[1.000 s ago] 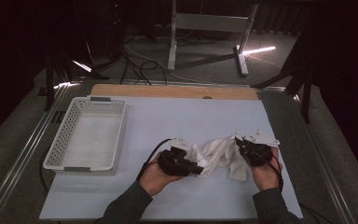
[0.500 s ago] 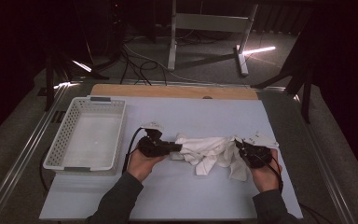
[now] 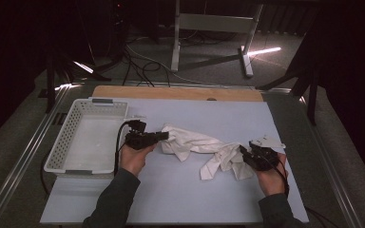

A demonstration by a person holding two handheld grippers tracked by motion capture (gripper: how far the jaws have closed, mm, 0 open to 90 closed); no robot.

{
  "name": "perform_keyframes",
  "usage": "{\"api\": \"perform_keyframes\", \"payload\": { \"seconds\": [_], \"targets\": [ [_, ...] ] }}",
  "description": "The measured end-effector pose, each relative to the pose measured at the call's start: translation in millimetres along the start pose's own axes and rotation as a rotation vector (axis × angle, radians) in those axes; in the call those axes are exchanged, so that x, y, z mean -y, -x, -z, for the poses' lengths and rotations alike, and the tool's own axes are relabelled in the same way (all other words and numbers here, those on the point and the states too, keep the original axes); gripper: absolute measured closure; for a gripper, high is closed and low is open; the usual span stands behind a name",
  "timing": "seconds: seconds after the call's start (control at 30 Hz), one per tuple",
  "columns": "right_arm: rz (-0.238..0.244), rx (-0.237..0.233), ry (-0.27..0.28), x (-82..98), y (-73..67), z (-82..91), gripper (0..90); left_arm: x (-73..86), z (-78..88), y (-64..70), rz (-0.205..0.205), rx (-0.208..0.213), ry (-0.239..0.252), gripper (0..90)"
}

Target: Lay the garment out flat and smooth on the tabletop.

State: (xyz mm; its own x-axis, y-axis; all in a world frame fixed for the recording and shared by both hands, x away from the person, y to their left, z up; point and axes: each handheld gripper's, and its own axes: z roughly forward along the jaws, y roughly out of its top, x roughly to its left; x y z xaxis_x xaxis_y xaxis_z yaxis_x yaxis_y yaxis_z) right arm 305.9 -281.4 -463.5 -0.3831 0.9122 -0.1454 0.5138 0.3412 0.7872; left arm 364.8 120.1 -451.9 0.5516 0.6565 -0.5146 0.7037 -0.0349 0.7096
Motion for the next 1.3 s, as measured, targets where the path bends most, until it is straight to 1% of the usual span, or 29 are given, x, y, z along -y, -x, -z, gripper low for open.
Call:
{"api": "perform_keyframes", "payload": {
  "seconds": [0.03, 0.13, 0.23, 0.27, 0.3, 0.33, 0.37, 0.43, 0.5, 0.53, 0.63, 0.7, 0.83, 0.93, 1.0, 1.07, 1.1, 1.17, 1.2, 1.23, 1.27, 1.3],
  "targets": [
    [-0.002, -0.007, 0.009, -0.7, -1.4, 1.8, 52.4, -0.1, 0.2, 0.2, 0.002, 0.001, 0.001, 83.8],
    [0.011, -0.023, 0.030, -2.8, -7.5, 9.0, 45.4, -0.4, -0.2, 1.1, -0.002, 0.007, 0.001, 83.8],
    [0.037, -0.026, 0.044, -3.6, -13.3, 17.9, 40.2, -0.9, -1.3, 2.4, -0.001, 0.011, 0.002, 83.7],
    [0.037, -0.026, 0.044, -3.6, -13.3, 17.9, 40.2, -0.9, -1.3, 2.4, -0.001, 0.011, 0.002, 83.7],
    [0.046, -0.029, 0.056, -3.3, -14.4, 20.8, 40.0, -1.4, -1.6, 3.2, -0.005, 0.013, 0.001, 83.7],
    [0.046, -0.045, 0.066, -2.3, -18.6, 26.6, 39.1, -1.5, -1.7, 3.4, -0.005, 0.015, 0.001, 83.7],
    [0.055, -0.049, 0.072, -1.7, -19.6, 27.5, 39.1, -1.9, -2.0, 4.0, -0.005, 0.016, 0.001, 83.7],
    [0.078, -0.063, 0.071, 1.1, -26.8, 30.9, 38.8, -2.6, -2.3, 4.8, -0.007, 0.019, 0.002, 83.7],
    [0.085, -0.065, 0.071, 1.9, -29.2, 31.5, 38.9, -3.4, -2.6, 6.5, -0.011, 0.020, 0.001, 83.7],
    [0.101, -0.083, 0.068, 4.2, -36.7, 31.5, 39.1, -3.7, -2.8, 7.2, -0.012, 0.023, 0.003, 83.6],
    [0.125, -0.113, 0.052, 7.4, -44.7, 28.3, 40.2, -4.7, -3.1, 9.3, -0.017, 0.027, 0.005, 83.6],
    [0.142, -0.126, 0.031, 10.4, -49.9, 24.6, 41.0, -5.4, -2.9, 10.2, -0.019, 0.027, 0.004, 83.6],
    [0.165, -0.150, 0.001, 14.8, -58.1, 14.6, 43.5, -6.4, -2.6, 11.7, -0.020, 0.031, 0.009, 83.5],
    [0.179, -0.167, -0.025, 17.3, -61.5, 7.2, 47.7, -6.8, -2.2, 11.7, -0.019, 0.030, 0.010, 83.5],
    [0.168, -0.182, -0.049, 18.9, -61.7, 2.0, 48.8, -6.9, -1.8, 11.3, -0.020, 0.028, 0.010, 83.6],
    [0.175, -0.189, -0.073, 20.5, -61.5, -4.2, 50.2, -7.2, -1.5, 11.0, -0.019, 0.029, 0.012, 83.6],
    [0.170, -0.192, -0.086, 21.2, -61.9, -7.2, 50.5, -7.5, -1.4, 11.1, -0.017, 0.029, 0.013, 83.6],
    [0.184, -0.190, -0.112, 22.5, -62.4, -15.0, 52.2, -8.0, -1.1, 11.8, -0.018, 0.031, 0.015, 83.6],
    [0.192, -0.185, -0.122, 23.0, -63.1, -18.7, 54.5, -8.1, -1.0, 12.5, -0.018, 0.034, 0.017, 83.6],
    [0.205, -0.178, -0.135, 23.2, -63.7, -22.0, 61.5, -8.0, -0.9, 13.4, -0.018, 0.037, 0.018, 83.6],
    [0.214, -0.180, -0.148, 23.1, -63.7, -24.3, 70.4, -8.0, -0.7, 14.4, -0.019, 0.038, 0.019, 83.6],
    [0.209, -0.183, -0.153, 22.6, -63.6, -25.1, 77.8, -8.0, -0.3, 15.1, -0.020, 0.040, 0.020, 83.6]
  ]
}}
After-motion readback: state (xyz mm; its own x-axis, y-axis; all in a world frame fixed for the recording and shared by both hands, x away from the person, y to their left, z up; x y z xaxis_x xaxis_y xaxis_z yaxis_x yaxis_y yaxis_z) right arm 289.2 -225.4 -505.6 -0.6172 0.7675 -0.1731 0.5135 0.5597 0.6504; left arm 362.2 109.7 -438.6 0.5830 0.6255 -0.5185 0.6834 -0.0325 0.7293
